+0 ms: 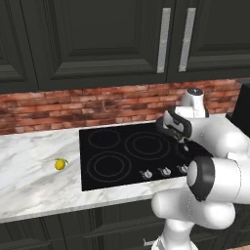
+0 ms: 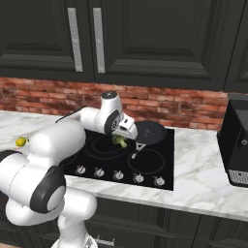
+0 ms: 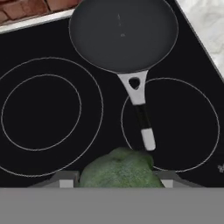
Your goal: Put the lemon and broccoli in the pan. Then turn on the rear right burner and set the heat to medium.
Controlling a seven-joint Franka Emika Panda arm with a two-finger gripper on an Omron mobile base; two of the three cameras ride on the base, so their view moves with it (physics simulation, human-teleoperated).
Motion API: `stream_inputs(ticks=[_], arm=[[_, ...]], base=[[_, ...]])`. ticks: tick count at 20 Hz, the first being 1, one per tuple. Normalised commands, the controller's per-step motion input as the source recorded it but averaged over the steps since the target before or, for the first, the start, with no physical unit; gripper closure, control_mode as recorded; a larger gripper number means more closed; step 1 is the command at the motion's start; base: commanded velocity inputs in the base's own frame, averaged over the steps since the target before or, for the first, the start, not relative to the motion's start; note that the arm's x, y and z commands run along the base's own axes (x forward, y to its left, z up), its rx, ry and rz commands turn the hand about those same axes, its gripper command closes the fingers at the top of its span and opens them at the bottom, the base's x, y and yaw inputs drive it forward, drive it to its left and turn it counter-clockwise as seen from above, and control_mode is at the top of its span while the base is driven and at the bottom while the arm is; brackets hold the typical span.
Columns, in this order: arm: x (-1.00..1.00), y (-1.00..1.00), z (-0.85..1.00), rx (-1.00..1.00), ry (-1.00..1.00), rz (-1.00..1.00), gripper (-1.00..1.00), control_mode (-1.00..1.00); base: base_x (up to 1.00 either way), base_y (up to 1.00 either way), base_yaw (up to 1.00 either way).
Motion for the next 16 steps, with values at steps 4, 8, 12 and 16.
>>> stream_inputs(ticks=[4, 8, 12, 16], arm=[[0.16, -0.4, 0.0, 0.0, -0.01, 0.0, 1.0, -1.0], [0.17, -0.31, 0.0, 0.0, -0.03, 0.0, 1.0, -1.0], [0.36, -0.28, -0.03, 0.0, -0.03, 0.0, 1.0, -1.0], [0.27, -0.21, -0.1, 0.0, -0.04, 0.0, 1.0, -1.0]], base=[[0.0, 0.0, 0.0], [0.0, 0.0, 0.0], [0.0, 0.0, 0.0], [0.0, 0.0, 0.0]])
